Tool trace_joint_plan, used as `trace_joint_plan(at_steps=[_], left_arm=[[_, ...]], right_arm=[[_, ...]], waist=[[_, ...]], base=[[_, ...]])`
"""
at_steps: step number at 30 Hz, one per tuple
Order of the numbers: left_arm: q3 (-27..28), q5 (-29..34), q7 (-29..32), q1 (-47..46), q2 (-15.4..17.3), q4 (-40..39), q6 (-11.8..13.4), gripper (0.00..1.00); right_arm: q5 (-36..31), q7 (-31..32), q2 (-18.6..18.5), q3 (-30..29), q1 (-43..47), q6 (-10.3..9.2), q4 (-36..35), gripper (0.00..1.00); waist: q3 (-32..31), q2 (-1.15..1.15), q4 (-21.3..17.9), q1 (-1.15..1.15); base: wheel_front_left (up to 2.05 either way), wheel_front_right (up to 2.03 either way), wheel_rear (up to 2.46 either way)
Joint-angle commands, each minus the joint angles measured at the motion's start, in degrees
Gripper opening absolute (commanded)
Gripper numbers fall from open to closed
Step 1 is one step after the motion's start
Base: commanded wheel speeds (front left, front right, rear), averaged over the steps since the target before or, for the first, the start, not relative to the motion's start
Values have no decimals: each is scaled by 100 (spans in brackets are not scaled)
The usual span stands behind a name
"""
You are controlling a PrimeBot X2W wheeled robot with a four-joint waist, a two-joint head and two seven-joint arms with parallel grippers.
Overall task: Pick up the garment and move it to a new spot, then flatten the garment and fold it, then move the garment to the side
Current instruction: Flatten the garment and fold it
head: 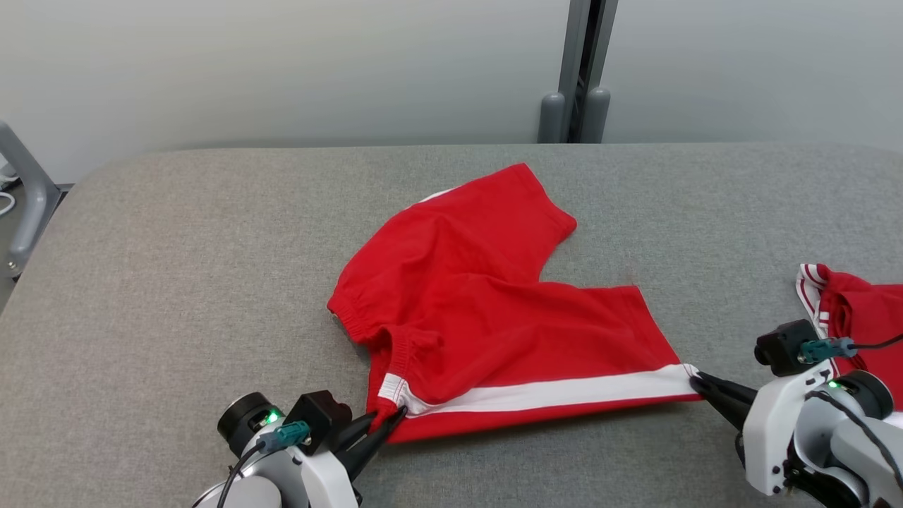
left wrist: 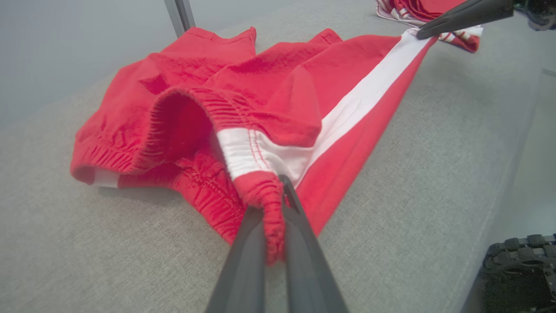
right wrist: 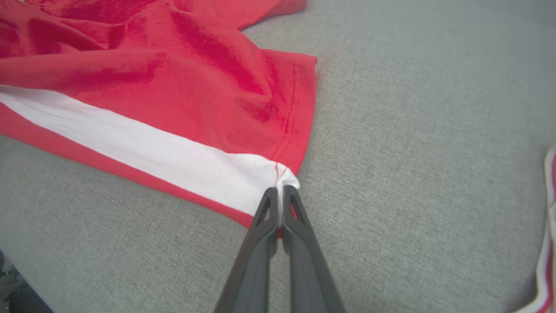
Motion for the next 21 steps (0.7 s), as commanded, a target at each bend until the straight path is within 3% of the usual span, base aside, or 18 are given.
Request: trace_joint_plan(at_steps=[1,21], left_arm=[[-27,-70,-19,102,69,-23,-5,0],[-803,-650,-20,550,298,-480,-5,0]], right_arm=[[184,148,-169,39,59,-2,-141,0],[731,1194,-1029,113,693,-2,-1296,0]], waist=[[-61,0,-3,0],[-407,0,-33,0]], base=[[0,0,0],[0,0,0]])
